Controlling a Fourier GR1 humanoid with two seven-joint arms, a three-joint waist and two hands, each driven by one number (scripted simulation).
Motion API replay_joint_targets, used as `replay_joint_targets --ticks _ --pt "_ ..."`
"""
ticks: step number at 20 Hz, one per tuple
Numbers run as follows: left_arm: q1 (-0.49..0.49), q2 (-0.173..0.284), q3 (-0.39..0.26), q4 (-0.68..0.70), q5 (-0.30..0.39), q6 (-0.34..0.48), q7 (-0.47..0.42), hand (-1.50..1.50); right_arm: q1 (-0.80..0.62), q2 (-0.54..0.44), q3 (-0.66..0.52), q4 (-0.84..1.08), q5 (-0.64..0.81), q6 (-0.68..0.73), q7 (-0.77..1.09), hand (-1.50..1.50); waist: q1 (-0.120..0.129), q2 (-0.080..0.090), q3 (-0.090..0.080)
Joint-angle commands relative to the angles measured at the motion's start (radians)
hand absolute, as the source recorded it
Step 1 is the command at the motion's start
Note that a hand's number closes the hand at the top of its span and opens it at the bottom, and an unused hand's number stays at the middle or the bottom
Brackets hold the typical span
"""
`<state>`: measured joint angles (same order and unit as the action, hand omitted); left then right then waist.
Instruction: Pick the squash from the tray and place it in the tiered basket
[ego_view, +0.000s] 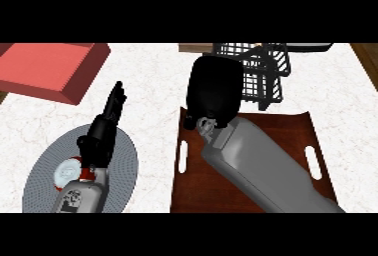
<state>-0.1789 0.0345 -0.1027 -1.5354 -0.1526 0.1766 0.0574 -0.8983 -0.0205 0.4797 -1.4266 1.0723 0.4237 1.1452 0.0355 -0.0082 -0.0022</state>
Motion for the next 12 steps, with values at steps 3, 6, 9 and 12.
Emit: replay_joint_targets --ticks 3,6,9,12 --pt "-0.002 -0.003 0.008 0.038 -0.014 0.016 -0.010 0.00 -0.240 0.019 -0.092 0.002 -0.066 0.160 0.275 1.50 -0.017 0.000 -0.001" --pt "0.024 0.020 0.035 0.025 0.017 -0.008 -0.039 0.00 -0.297 0.019 -0.163 -0.012 -0.074 0.202 0.283 1.50 -0.026 -0.005 -0.001" --pt "-0.011 -0.010 0.001 0.005 -0.011 0.014 0.011 0.00 -0.309 0.019 -0.196 0.021 -0.109 0.055 0.284 1.50 -0.017 0.002 0.001" --pt "0.030 -0.002 -0.006 -0.034 0.000 -0.003 0.012 0.00 -0.410 0.020 -0.295 0.121 -0.123 -0.030 0.258 1.50 0.008 0.006 0.000"
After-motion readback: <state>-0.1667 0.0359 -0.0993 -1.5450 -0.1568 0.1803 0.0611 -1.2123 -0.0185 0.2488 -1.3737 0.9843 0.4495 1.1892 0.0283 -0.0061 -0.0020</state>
